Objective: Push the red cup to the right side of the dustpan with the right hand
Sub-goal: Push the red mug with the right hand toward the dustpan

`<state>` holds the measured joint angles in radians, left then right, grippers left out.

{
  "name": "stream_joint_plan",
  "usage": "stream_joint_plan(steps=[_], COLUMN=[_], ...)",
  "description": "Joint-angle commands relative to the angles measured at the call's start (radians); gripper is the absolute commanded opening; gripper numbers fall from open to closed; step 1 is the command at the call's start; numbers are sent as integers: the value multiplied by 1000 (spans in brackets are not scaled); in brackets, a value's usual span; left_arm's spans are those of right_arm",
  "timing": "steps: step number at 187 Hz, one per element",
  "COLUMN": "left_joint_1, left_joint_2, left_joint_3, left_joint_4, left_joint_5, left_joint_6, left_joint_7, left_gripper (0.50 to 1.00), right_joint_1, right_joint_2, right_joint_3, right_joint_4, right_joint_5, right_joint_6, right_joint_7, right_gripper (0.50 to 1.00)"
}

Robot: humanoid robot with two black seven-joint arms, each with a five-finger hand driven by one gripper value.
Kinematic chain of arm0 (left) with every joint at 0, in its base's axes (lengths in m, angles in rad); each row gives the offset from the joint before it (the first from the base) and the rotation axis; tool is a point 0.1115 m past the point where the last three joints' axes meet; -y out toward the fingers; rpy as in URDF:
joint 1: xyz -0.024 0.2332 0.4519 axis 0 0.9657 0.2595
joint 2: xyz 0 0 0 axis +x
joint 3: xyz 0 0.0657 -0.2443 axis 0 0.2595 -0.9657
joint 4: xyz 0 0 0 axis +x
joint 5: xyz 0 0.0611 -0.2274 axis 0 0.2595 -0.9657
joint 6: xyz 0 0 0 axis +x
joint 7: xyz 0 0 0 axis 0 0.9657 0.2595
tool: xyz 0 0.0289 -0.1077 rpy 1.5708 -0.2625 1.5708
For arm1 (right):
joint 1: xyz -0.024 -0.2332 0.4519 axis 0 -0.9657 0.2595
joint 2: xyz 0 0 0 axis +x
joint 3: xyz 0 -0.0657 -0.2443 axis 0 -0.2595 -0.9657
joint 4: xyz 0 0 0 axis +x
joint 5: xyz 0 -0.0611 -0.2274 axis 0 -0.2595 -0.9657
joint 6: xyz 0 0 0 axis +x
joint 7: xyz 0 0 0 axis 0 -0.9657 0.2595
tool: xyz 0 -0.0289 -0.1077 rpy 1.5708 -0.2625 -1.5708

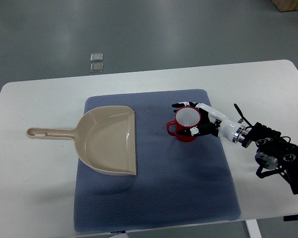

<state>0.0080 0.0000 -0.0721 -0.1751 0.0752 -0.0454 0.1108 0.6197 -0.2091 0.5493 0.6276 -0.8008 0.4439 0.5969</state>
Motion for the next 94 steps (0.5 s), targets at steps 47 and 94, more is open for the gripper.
stream_joint_plan(steps=[47, 94], left_joint_1=[0, 1], left_joint_2=[0, 0], left_joint_3=[0, 0], left_joint_4=[-1, -1], left_joint_5=[0, 0], left_joint_6=[-1, -1], left_joint_7=[0, 0], left_gripper=[1000, 1000], right_joint_1=[2, 6], right_joint_2=[45, 96], right_joint_3=[3, 0], right_joint_4=[-6, -6], right_joint_5=[2, 0], right_joint_6=[-14, -34], right_joint_7=[0, 0], right_gripper=[936, 936])
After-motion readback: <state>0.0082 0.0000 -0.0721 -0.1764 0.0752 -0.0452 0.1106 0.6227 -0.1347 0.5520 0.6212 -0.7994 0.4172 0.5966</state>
